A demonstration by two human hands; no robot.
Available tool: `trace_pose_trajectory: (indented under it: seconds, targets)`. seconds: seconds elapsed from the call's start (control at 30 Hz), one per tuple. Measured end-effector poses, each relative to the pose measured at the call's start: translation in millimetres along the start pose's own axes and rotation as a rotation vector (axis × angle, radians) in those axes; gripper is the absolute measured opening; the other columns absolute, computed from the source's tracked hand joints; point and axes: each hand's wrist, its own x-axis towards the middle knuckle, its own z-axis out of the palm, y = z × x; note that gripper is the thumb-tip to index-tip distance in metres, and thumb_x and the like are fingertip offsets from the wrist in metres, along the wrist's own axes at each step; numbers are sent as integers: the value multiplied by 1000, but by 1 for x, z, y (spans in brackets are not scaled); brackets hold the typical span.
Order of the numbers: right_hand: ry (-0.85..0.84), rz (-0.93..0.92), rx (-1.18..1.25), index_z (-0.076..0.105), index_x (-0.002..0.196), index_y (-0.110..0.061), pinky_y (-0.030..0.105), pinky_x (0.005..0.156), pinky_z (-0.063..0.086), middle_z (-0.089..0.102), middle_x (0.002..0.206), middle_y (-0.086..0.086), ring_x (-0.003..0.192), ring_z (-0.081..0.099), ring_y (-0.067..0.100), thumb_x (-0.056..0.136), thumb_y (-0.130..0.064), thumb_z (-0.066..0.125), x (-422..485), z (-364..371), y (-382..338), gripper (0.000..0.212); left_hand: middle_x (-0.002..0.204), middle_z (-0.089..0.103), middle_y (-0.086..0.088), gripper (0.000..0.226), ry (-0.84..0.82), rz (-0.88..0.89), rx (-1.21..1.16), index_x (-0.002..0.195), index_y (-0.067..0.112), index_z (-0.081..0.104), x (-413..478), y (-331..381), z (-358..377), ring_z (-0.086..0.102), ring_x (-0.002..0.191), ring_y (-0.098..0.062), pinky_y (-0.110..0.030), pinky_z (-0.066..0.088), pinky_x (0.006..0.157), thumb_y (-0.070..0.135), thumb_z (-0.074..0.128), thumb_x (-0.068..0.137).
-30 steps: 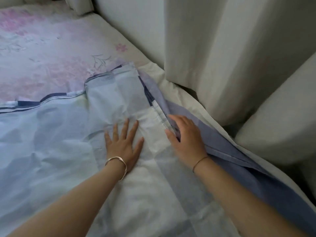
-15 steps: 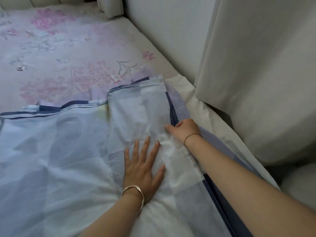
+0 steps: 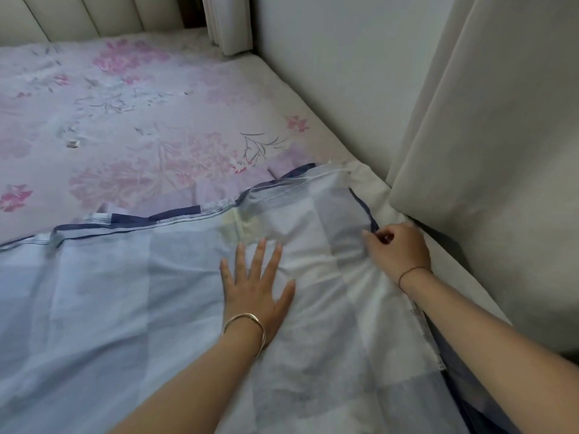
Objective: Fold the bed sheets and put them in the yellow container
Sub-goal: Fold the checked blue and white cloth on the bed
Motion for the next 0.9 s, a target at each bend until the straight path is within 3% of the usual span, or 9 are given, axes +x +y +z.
trace_pose_trajectory:
  seconds: [0.1, 0.2, 0.3, 0.37, 0.47, 0.53, 0.63, 0.77, 0.9]
  targets:
    - [34, 30, 92, 63, 76, -17, 40, 88, 49, 58, 104, 12, 99, 56, 28, 80, -38, 68, 25, 11, -22, 22, 155, 22, 3, 64, 37, 5, -46, 149, 33, 17, 17, 1, 3, 15, 142, -29, -52, 4, 112, 61, 5, 92]
    - [-33, 64, 222, 64, 85, -16, 34, 81, 48, 59, 99, 10, 89, 59, 27, 80, -38, 67, 46, 25, -35, 23, 157, -1, 6, 70, 108, -85, -171, 148, 33, -3, 55, -8, -4, 0, 145, -21, -42, -8, 114, 64, -13, 86]
    - [-2, 53, 303, 46, 58, -23, 30, 71, 38, 46, 84, 7, 76, 45, 21, 79, -38, 68, 61, 39, -39, 34, 158, -8, 9, 81, 102, -169, -235, 146, 30, -14, 98, -29, -4, -10, 145, -16, -36, -11, 115, 63, -18, 73]
    - [62, 27, 333, 55, 63, -19, 30, 81, 40, 45, 92, 7, 85, 44, 22, 79, -37, 70, 66, 50, -33, 27, 156, 15, 3, 82, 146, -205, -311, 150, 27, 8, 116, -40, -7, 4, 145, -18, -33, -6, 116, 62, -8, 77]
    - [138, 9, 295, 64, 86, -10, 42, 100, 39, 52, 110, 11, 104, 49, 30, 82, -35, 69, 68, 64, -24, 26, 124, 51, -5, 66, 321, -178, -447, 128, 21, 48, 128, -43, -3, 41, 123, -26, -37, 14, 114, 56, 12, 85]
    - [113, -12, 314, 58, 77, -18, 43, 95, 41, 56, 97, 8, 95, 51, 29, 83, -37, 68, 69, 64, -25, 22, 109, 55, -7, 57, 351, -181, -488, 114, 17, 54, 132, -46, -2, 46, 109, -28, -40, 23, 110, 51, 18, 87]
    - [-12, -21, 416, 59, 71, -16, 32, 71, 42, 55, 72, 3, 72, 49, 19, 85, -33, 66, 66, 49, -37, 23, 104, 57, -9, 35, 307, -203, -499, 107, 13, 52, 125, -48, -7, 47, 105, -32, -41, 25, 106, 38, 32, 93]
    - [194, -83, 369, 55, 61, -7, 30, 57, 32, 43, 56, 2, 59, 38, 16, 84, -27, 69, 88, 25, -60, 33, 107, 54, -7, 43, 377, -157, -368, 109, 16, 53, 155, -47, -53, 44, 104, -29, -35, 21, 86, 42, 23, 92]
    - [221, -42, 207, 37, 54, -12, 32, 50, 25, 33, 50, -1, 57, 36, 21, 86, -27, 67, 97, 45, -44, 46, 117, 45, -5, 25, 186, -168, -220, 117, 21, 46, 186, -45, -42, 36, 110, -25, -34, 21, 93, 30, 29, 101]
